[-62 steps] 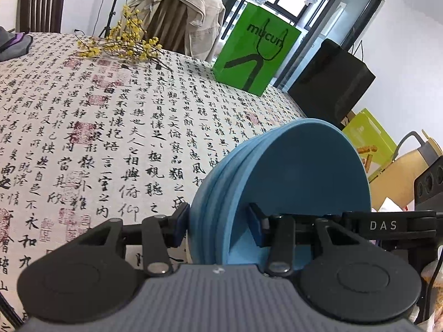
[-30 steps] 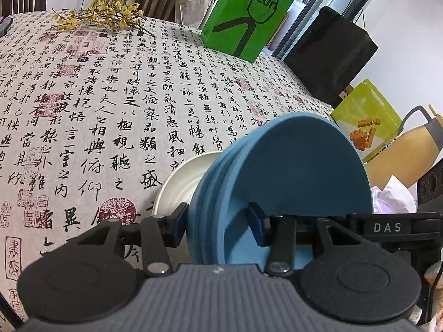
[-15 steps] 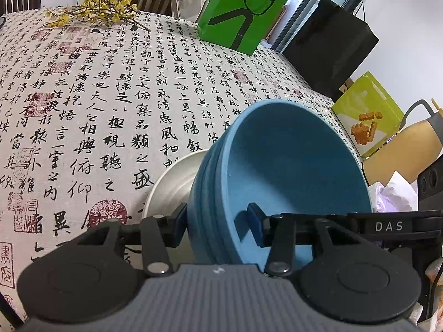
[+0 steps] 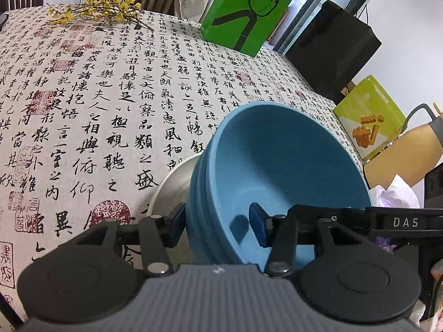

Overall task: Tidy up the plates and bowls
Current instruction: 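Lower the blue bowl stack onto the cream plates and open both grippers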

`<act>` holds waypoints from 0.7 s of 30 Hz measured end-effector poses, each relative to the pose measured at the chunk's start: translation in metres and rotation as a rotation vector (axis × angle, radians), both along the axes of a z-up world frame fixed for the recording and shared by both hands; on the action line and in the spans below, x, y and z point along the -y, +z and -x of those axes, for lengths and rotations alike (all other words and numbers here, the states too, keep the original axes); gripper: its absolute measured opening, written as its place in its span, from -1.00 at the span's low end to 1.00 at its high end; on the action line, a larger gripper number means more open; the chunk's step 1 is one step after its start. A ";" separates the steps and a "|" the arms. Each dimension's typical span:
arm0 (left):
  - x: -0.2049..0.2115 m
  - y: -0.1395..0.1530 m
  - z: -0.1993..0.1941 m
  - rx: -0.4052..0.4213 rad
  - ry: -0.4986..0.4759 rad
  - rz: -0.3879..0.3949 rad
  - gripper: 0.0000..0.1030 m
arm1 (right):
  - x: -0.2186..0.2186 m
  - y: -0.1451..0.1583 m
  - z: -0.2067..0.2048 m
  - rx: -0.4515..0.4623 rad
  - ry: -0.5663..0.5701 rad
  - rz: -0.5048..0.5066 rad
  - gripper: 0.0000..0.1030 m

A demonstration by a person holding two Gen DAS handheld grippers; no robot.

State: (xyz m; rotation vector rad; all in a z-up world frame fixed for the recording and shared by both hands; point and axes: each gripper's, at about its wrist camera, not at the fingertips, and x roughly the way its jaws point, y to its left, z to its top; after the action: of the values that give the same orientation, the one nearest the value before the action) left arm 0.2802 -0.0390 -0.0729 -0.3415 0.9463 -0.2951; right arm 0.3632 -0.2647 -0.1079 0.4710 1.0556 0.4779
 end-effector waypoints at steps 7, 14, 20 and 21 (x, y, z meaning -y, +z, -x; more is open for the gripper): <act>-0.002 0.008 0.006 0.047 0.009 -0.013 0.11 | 0.004 0.000 0.002 0.005 -0.016 0.007 0.28; -0.004 0.015 0.014 0.109 0.031 -0.043 0.25 | 0.010 0.008 0.011 0.062 -0.021 -0.020 0.51; -0.007 0.022 0.036 0.219 0.069 -0.091 0.53 | 0.013 0.020 0.029 0.205 -0.053 0.026 0.80; -0.009 0.023 0.040 0.234 0.076 -0.090 0.56 | 0.015 0.020 0.032 0.224 -0.057 0.027 0.86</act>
State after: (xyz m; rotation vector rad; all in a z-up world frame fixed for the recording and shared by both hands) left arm 0.2405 -0.0299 -0.0502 -0.2539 0.7118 -0.2169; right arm 0.3307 -0.2797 -0.0882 0.4122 0.8303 0.4541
